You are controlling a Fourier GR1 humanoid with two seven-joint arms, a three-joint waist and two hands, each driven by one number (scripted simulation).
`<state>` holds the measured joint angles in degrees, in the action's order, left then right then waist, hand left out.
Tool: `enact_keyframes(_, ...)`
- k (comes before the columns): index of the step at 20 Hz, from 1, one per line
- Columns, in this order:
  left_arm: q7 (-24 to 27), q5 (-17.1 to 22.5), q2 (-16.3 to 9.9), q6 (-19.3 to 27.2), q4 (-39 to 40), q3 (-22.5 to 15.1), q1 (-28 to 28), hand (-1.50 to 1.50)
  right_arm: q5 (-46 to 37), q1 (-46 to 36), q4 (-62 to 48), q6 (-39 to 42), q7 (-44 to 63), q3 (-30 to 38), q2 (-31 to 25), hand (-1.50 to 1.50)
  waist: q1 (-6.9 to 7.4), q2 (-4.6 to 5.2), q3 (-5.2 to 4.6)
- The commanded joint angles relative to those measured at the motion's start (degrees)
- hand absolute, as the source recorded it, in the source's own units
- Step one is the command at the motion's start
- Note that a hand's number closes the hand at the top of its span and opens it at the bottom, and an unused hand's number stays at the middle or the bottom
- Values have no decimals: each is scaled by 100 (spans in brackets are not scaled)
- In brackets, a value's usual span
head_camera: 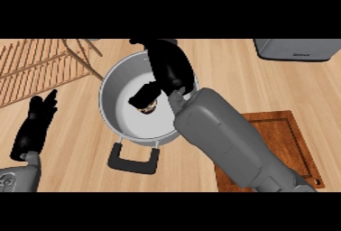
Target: Pick the cupcake from the cutting board and place it in the pot
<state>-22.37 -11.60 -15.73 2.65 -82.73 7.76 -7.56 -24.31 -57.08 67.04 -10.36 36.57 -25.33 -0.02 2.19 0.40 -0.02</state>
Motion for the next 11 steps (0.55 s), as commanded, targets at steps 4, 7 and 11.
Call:
enact_keyframes(4, 110, 58, 40, -19, 49, 69, 198, 0, 691, 197, 164, -1453, -725, 607, 2, -150, -105, -21, 4)
enact_keyframes(7, -70, -51, 46, 118, -200, 76, 226, 0, 680, 630, 257, -1959, -1039, 711, 2, -150, -160, -37, 5)
enact_keyframes(11, 463, -71, -33, 88, 327, 212, 252, 0, 660, 816, 717, -1902, -1006, 1107, -196, -150, -233, -45, 1)
